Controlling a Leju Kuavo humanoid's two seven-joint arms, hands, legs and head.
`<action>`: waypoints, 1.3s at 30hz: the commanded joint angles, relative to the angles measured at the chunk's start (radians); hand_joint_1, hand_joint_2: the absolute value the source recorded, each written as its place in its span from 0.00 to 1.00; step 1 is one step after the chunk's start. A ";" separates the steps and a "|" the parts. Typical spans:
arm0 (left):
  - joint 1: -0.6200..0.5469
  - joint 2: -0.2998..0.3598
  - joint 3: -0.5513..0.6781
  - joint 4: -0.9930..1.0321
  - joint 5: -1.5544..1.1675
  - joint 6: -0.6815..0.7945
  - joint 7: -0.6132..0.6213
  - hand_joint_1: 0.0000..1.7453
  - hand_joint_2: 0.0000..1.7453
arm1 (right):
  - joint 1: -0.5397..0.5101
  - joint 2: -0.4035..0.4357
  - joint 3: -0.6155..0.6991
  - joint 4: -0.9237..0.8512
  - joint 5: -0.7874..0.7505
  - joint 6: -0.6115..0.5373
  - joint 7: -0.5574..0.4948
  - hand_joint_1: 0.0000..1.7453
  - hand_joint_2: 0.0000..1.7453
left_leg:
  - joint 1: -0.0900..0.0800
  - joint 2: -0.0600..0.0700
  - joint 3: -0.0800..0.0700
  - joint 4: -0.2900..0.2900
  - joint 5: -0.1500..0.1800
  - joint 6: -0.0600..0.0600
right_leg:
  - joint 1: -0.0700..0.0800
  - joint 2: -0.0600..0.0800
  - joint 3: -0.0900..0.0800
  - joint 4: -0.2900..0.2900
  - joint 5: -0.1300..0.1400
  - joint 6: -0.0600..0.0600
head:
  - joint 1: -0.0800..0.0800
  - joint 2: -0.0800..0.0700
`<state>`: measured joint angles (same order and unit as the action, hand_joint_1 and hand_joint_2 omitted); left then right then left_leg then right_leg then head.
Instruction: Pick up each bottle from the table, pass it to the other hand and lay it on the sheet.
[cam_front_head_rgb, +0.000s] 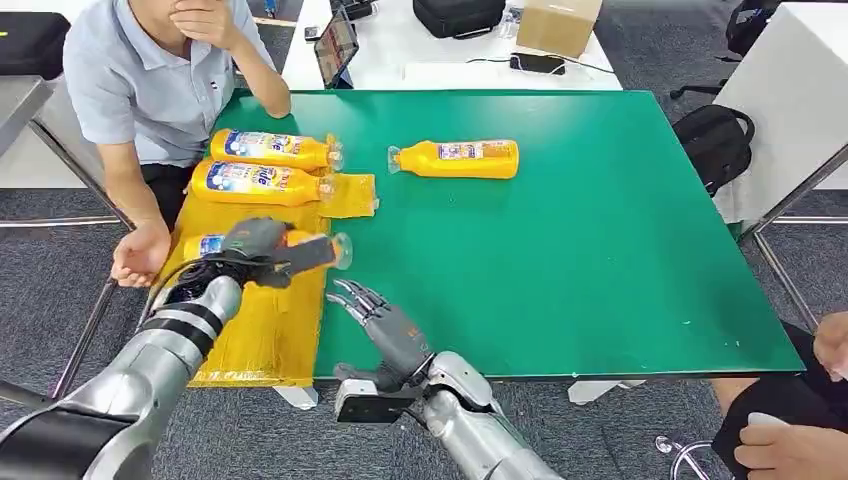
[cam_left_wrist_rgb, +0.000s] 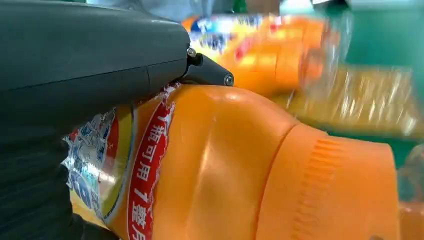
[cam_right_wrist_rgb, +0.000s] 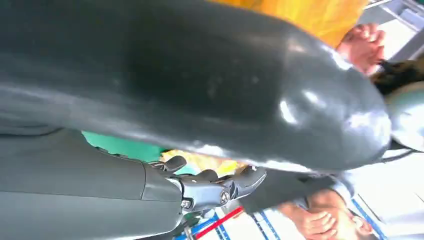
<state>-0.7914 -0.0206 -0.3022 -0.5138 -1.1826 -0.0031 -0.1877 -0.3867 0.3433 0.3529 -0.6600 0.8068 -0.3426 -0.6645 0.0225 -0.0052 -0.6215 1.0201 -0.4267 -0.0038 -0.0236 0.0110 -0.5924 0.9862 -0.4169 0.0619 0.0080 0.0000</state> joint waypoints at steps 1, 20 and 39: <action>-0.117 0.008 -0.111 0.212 -0.012 -0.028 0.015 1.00 1.00 | -0.044 -0.021 0.083 0.036 -0.034 0.008 -0.034 0.00 0.00 | 0.000 0.000 0.002 0.000 -0.001 0.001 | 0.001 -0.001 0.002 0.000 -0.001 -0.002 | 0.000 0.000; -0.102 0.017 0.132 0.253 0.295 -0.306 -0.104 0.00 1.00 | -0.049 -0.038 0.279 -0.030 -0.215 0.053 -0.034 0.00 0.00 | 0.000 0.001 0.002 -0.001 0.000 0.001 | 0.001 0.000 0.002 0.000 0.000 -0.002 | 0.000 0.000; 0.057 -0.052 0.137 -0.125 0.745 -0.344 -0.325 0.00 1.00 | -0.036 -0.060 0.298 -0.036 -0.234 0.016 -0.034 0.00 0.00 | 0.000 -0.002 0.003 -0.001 -0.001 0.001 | 0.001 -0.003 0.003 -0.001 -0.001 -0.003 | 0.000 0.000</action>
<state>-0.7526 -0.0621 -0.1537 -0.5588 -0.4585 -0.3452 -0.5230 -0.4014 0.3170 0.6477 -0.7145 0.5642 -0.3323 -0.6645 0.0223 -0.0063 -0.6214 1.0202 -0.4268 -0.0038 -0.0237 0.0103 -0.5924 0.9862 -0.4169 0.0619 0.0080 0.0000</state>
